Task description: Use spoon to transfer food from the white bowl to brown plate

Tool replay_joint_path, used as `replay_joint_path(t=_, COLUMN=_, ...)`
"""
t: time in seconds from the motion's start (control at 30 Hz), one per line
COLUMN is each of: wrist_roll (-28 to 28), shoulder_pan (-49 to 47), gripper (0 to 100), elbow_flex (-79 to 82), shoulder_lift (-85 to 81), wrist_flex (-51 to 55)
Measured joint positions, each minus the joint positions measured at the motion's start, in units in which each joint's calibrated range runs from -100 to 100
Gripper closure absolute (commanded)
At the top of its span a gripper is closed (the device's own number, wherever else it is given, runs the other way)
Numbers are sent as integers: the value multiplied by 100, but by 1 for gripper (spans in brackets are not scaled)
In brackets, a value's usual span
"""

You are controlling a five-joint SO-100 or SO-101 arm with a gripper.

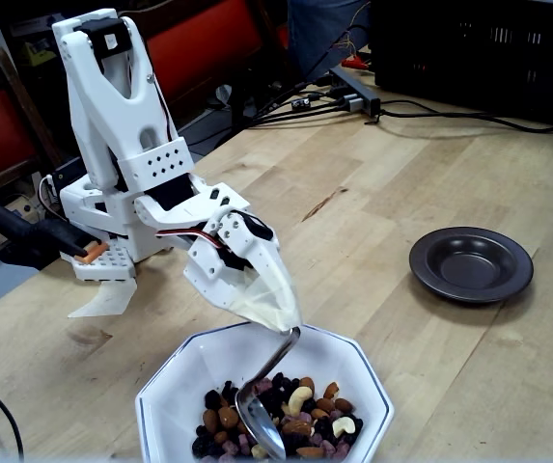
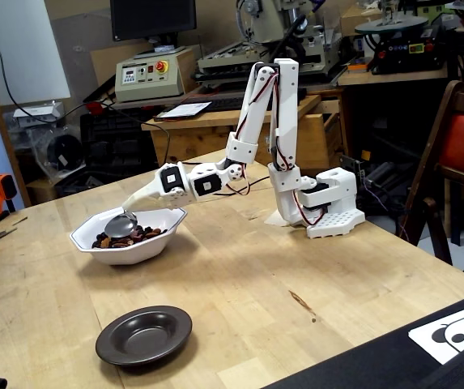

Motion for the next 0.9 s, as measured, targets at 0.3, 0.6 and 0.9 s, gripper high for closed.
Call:
replay_joint_path(t=0.3, wrist_roll=0, shoulder_pan=555, gripper=97, elbow_flex=0, shoulder_lift=0, wrist_flex=0)
replay_joint_path(t=0.6, wrist_roll=0, shoulder_pan=562, gripper=97, elbow_flex=0, shoulder_lift=0, wrist_flex=0)
replay_joint_path(t=0.9, wrist_roll=10, shoulder_pan=562, gripper=97, elbow_flex=51, shoulder_lift=421, wrist_flex=0)
